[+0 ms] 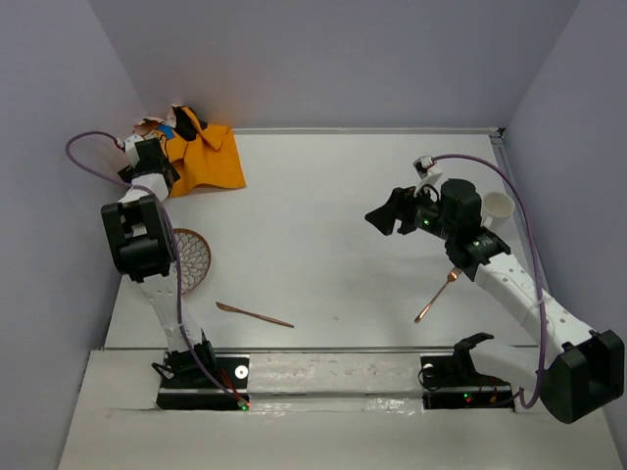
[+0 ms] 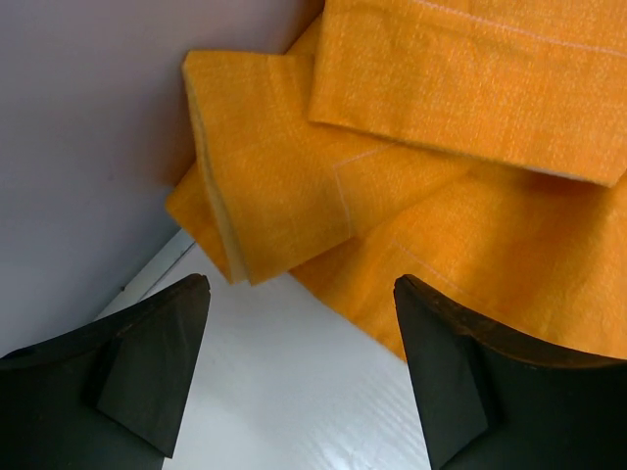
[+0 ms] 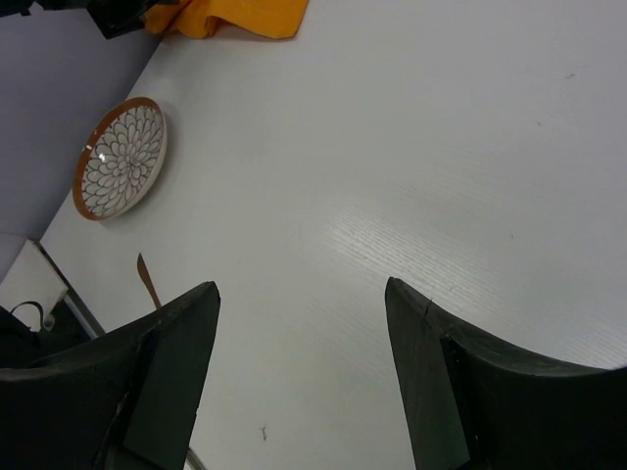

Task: Set the dinner table for one person

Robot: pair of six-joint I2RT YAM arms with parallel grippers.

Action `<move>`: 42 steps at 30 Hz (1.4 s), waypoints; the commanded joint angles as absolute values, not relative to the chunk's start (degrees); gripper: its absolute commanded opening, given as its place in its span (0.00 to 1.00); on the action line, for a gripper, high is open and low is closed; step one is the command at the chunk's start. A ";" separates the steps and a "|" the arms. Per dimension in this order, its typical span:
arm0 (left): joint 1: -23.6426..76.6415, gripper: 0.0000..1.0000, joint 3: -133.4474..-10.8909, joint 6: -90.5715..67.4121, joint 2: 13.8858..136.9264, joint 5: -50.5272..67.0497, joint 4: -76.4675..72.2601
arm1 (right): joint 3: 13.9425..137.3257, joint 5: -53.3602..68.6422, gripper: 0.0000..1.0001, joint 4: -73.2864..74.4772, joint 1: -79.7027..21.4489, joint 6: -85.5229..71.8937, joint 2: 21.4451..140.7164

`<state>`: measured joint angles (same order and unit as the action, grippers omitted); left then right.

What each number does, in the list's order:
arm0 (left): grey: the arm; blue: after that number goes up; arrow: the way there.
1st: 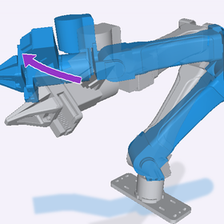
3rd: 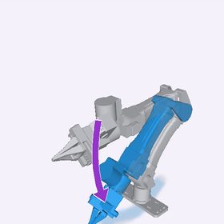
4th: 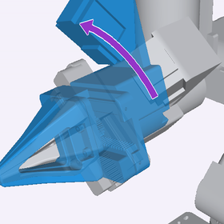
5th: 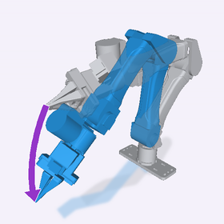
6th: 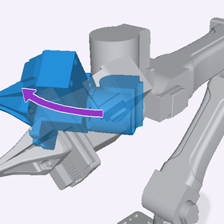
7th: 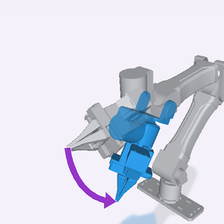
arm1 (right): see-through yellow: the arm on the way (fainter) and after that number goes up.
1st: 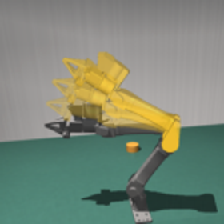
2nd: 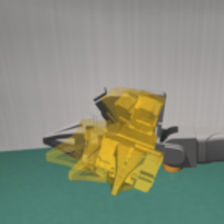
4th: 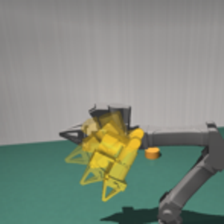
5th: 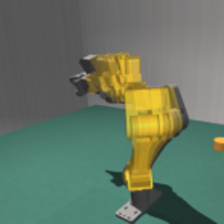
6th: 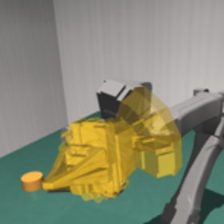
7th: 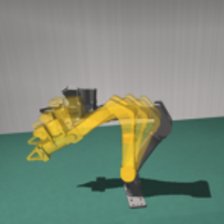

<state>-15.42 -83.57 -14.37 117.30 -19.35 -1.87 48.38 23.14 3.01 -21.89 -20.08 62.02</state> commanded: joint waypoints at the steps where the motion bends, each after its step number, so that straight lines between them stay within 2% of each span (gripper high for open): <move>1: -15.82 0.85 -89.64 -13.71 120.49 -21.62 -0.10 | 50.10 24.61 0.74 0.62 -22.59 -19.16 62.14; 7: -16.43 0.83 -98.60 -15.82 125.24 -23.47 6.14 | 50.27 24.96 0.74 0.62 -22.59 -18.99 62.84; 9: -16.70 0.77 -103.08 -16.08 128.14 -23.20 10.10 | 50.27 24.96 0.74 0.70 -22.59 -18.90 62.84; 13: -16.70 0.23 -107.49 -16.00 131.22 -21.89 13.62 | 50.27 24.87 0.74 0.70 -22.59 -18.81 62.93; 14: -16.61 0.00 -106.97 -16.61 130.96 -21.28 13.45 | 50.36 24.96 0.74 0.70 -22.59 -18.81 63.02; 23: -8.54 0.00 -98.36 -20.73 118.40 -9.24 7.04 | 50.54 25.40 0.73 0.70 -23.12 -18.81 63.63; 28: 0.50 0.00 -90.98 -30.20 108.22 -0.81 -1.29 | 50.80 24.35 0.74 1.31 -23.12 -18.55 64.24; 31: 5.61 0.00 -82.13 -38.71 102.95 3.50 -8.92 | 51.41 22.77 0.75 2.72 -23.12 -17.67 64.51; 35: 12.36 0.00 -73.06 -47.44 97.83 3.96 -20.11 | 51.68 20.84 0.77 3.43 -23.12 -17.40 65.04; 39: 21.16 0.00 -69.70 -50.62 97.29 2.46 -26.27 | 52.38 17.94 0.77 4.83 -23.12 -17.05 66.53; 41: 24.77 0.15 -69.44 -50.54 98.70 1.85 -27.68 | 52.65 15.57 0.77 5.80 -23.12 -16.79 66.88; 42: 28.44 0.36 -69.09 -49.58 99.05 1.24 -28.12 | 52.65 14.95 0.77 5.89 -23.12 -16.70 66.88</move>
<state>20.62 -70.43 -46.74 98.41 1.93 -19.53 49.82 19.38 4.95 -22.59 -18.04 66.63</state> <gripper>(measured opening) 0.136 0.764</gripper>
